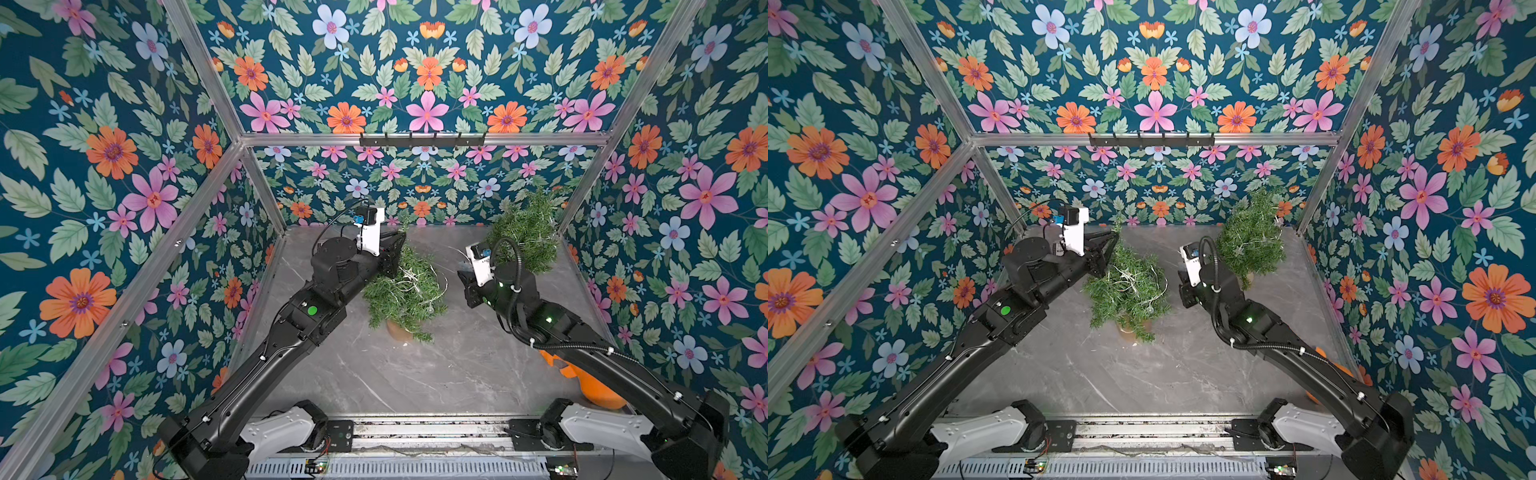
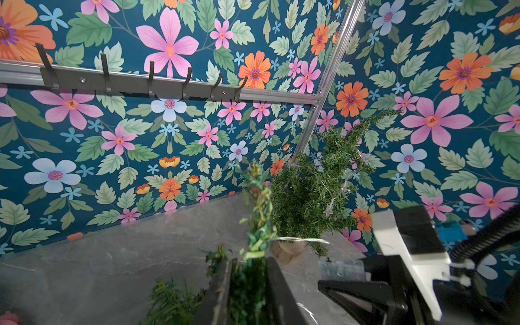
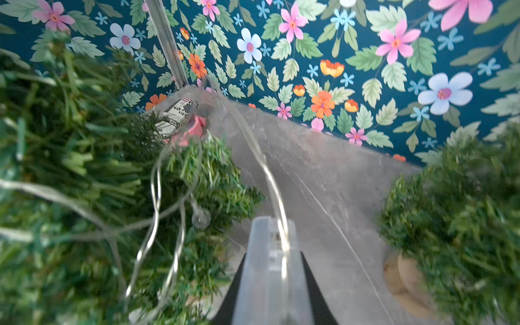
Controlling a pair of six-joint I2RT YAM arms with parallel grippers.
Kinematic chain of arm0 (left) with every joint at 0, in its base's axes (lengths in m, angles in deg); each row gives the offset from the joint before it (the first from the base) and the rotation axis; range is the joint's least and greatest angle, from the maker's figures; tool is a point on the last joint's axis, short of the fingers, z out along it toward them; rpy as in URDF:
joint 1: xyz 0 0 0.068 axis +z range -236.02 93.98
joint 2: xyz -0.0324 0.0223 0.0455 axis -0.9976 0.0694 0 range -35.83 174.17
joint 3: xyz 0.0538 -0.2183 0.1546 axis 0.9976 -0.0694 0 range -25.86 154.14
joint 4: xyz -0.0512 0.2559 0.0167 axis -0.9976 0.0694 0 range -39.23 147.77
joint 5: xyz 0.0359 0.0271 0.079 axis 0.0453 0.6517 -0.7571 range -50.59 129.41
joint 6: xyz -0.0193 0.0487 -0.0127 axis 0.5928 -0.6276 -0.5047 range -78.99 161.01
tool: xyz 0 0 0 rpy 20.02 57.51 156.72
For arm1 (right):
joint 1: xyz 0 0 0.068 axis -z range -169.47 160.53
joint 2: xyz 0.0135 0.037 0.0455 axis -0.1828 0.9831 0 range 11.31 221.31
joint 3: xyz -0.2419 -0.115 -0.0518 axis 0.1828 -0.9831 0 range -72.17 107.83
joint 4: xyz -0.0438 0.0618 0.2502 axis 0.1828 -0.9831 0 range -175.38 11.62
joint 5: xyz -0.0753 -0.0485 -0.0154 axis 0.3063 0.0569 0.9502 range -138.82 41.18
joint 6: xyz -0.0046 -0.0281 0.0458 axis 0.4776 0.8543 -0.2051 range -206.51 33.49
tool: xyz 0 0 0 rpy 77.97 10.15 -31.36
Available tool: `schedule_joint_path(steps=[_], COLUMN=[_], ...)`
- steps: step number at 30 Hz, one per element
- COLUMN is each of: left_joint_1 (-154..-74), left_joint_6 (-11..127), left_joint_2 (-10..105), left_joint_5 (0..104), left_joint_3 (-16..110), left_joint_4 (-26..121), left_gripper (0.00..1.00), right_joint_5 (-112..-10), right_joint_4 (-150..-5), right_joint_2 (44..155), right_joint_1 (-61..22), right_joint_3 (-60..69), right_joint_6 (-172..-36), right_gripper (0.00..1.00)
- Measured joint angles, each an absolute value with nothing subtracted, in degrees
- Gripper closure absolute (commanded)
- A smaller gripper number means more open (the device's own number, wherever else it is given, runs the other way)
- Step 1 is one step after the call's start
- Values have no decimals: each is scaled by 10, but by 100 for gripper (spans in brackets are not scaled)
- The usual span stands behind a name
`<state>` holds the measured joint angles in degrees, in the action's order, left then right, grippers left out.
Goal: Wrap string light around the christmas tree
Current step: Wrap the light string around the Christmas tree.
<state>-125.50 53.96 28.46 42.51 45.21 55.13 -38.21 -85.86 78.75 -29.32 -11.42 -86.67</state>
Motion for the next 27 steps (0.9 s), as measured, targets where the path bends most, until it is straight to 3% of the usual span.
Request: schedule_joint_path(steps=[5,16,27], left_joint_1=[-1255,-1255,-1255], left_joint_6=[529,514,515], left_joint_2=[295,295,287], left_joint_5=[438,445,442], left_joint_3=[456,457,446], left_joint_4=[545,547,540], left_gripper=[99,100,100], right_joint_5=[-410,-498,-570], right_joint_4=[-830,-820,-821], right_joint_2=[874,1084,1149], right_joint_1=[-257,-193,-186], right_joint_3=[-18,136,135], right_joint_6=[-813,-755,-717], right_gripper=[100,100,100])
